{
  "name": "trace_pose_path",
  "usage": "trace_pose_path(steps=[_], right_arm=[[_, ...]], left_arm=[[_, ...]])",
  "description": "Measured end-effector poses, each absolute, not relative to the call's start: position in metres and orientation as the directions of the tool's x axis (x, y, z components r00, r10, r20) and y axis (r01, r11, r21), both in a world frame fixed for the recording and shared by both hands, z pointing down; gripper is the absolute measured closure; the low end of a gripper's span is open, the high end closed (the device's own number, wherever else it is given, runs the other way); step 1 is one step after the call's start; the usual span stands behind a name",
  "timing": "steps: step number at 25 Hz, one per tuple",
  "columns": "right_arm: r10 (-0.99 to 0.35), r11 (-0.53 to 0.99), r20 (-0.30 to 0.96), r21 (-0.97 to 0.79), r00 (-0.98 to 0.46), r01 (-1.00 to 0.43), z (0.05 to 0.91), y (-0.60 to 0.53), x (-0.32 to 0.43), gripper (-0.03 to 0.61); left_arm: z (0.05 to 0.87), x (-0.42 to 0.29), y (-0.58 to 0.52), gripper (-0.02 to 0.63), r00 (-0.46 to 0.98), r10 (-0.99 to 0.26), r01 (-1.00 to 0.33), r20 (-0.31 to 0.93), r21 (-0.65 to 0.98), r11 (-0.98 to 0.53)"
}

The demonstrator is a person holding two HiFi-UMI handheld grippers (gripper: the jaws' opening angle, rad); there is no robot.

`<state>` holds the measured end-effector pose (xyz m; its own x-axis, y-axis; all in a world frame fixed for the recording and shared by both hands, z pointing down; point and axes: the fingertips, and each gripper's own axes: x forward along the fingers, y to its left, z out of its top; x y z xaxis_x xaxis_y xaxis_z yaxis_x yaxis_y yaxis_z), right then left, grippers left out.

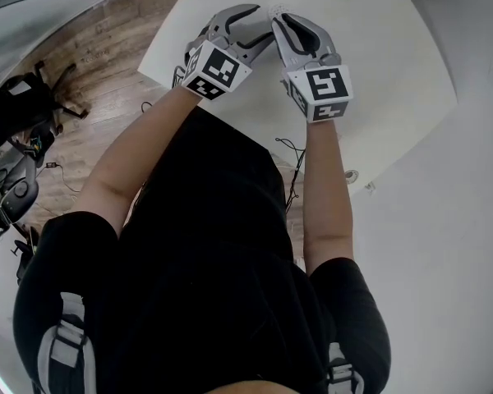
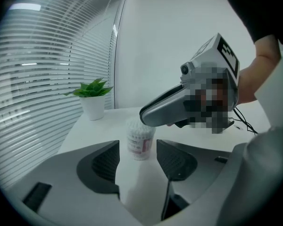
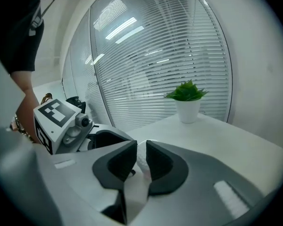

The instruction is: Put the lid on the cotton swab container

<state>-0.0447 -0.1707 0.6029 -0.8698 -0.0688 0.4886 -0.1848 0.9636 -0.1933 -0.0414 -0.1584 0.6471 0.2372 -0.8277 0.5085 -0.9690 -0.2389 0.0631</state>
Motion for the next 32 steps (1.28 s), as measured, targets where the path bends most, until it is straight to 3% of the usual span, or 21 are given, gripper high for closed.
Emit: trace_pose_path(steps=[10, 15, 23, 32], right_arm=[[-0.132, 0.944, 0.299, -0.253, -0.945, -0.212, 0.518, -0.174, -0.016, 0.508], [-0.159, 0.938, 0.199, -0.276, -0.967, -0.211, 0.476, -0.164, 0.022, 0.508], [-0.187, 0.950, 0.086, -0.239, -0.979, -0.202, 0.414, -0.165, 0.064, 0.538], [-0.231, 0.951, 0.035, -0.203, -0.972, -0.233, 0.359, -0.189, 0.074, 0.568]], left_arm=[[0.574, -0.057, -0.124, 0.375, 0.200, -0.876, -0.979, 0.439, 0.062, -0.193], [0.511, -0.042, -0.124, 0.431, 0.210, -0.918, -0.977, 0.336, 0.041, -0.208], [0.432, -0.009, -0.131, 0.593, 0.276, -0.937, -0.959, 0.212, 0.000, -0.283], [0.356, 0.000, -0.148, 0.604, 0.335, -0.932, -0.942, 0.138, 0.011, -0.336]])
